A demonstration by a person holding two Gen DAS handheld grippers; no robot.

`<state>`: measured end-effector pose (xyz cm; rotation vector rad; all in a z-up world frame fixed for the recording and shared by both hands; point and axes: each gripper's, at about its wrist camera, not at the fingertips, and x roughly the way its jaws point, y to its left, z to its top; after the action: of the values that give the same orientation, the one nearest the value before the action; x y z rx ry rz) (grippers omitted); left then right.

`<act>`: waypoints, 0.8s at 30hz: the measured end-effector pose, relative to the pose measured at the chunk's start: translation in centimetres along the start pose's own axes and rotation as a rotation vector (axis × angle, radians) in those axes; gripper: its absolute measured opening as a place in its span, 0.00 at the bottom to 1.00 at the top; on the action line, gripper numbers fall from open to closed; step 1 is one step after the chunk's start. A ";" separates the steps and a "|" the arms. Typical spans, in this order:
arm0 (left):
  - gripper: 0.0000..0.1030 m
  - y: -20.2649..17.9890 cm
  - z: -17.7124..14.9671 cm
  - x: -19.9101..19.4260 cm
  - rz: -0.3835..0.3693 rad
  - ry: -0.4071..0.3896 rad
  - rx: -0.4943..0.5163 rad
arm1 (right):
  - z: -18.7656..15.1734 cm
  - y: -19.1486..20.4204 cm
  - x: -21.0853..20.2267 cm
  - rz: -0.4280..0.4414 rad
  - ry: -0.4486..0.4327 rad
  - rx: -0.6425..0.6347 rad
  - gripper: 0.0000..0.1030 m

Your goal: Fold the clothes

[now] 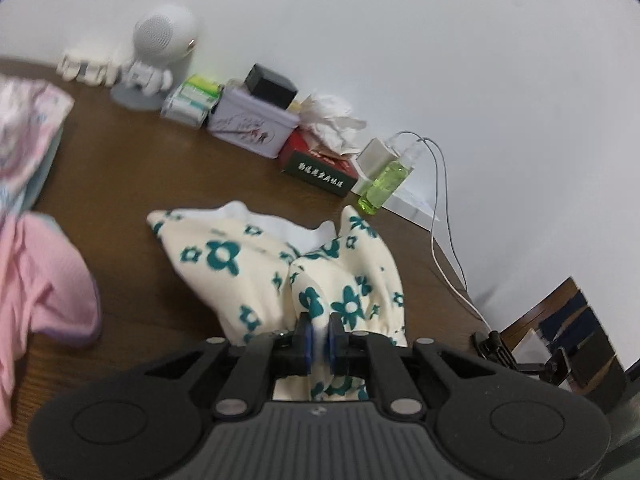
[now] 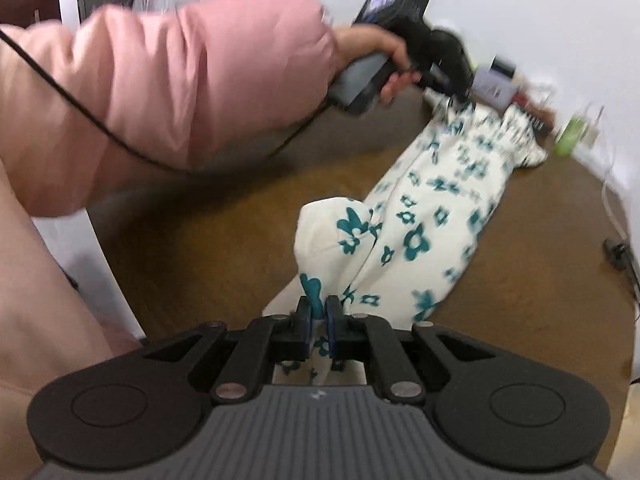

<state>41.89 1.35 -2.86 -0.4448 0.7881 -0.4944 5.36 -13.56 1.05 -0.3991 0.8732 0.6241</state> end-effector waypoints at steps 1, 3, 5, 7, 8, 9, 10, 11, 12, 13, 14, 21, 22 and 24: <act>0.09 0.2 -0.1 0.2 0.012 0.005 -0.001 | 0.2 -0.1 0.1 0.003 0.009 0.006 0.08; 0.18 0.7 -0.2 0.2 0.030 0.011 -0.004 | 0.3 -0.5 -0.2 0.039 0.002 0.042 0.16; 0.29 1.2 -0.1 -0.6 0.016 0.005 -0.026 | 0.0 -1.2 -1.0 0.104 -0.019 0.102 0.36; 0.45 1.3 0.0 -1.8 -0.009 -0.019 -0.054 | 0.2 -2.1 -1.7 0.142 -0.054 0.161 0.37; 0.53 1.1 0.1 -2.3 -0.016 -0.023 -0.053 | 0.2 -2.7 -2.2 0.151 -0.077 0.189 0.37; 0.52 0.8 0.1 -2.8 -0.019 -0.019 -0.048 | 0.2 -3.3 -2.6 0.156 -0.101 0.218 0.37; 0.52 0.4 0.1 -3.2 -0.018 -0.012 -0.041 | 0.4 -3.8 -2.7 0.147 -0.120 0.240 0.37; 0.52 -0.1 0.1 -3.6 -0.015 -0.003 -0.034 | 0.7 -4.0 -2.7 0.129 -0.130 0.246 0.37; 0.51 -0.7 -0.1 -4.1 -0.007 0.010 -0.019 | 0.9 -4.2 -2.6 0.110 -0.139 0.248 0.37; 0.51 -1.4 -0.5 -4.7 -0.002 0.027 0.007 | 1.0 -4.2 -2.5 0.109 -0.142 0.248 0.37; 0.51 -2.2 -1.0 -5.4 0.004 0.045 0.040 | 1.1 -4.0 -2.4 0.115 -0.143 0.243 0.38; 0.50 -8.0 -8.8 -13.5 -0.134 0.224 0.318 | 0.7 -2.3 -1.0 0.055 -0.083 0.191 0.45; 0.51 -8.4 -10.3 -14.4 -0.163 0.253 0.334 | 0.4 -2.4 -1.1 0.063 -0.089 0.204 0.46; 0.50 -9.0 -13.0 -15.6 -0.196 0.311 0.345 | -0.4 -2.3 -1.6 0.066 -0.114 0.225 0.50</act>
<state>20.40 0.62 2.63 -0.1235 0.9392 -0.8811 5.88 -16.07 2.29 -0.1313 0.8397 0.5958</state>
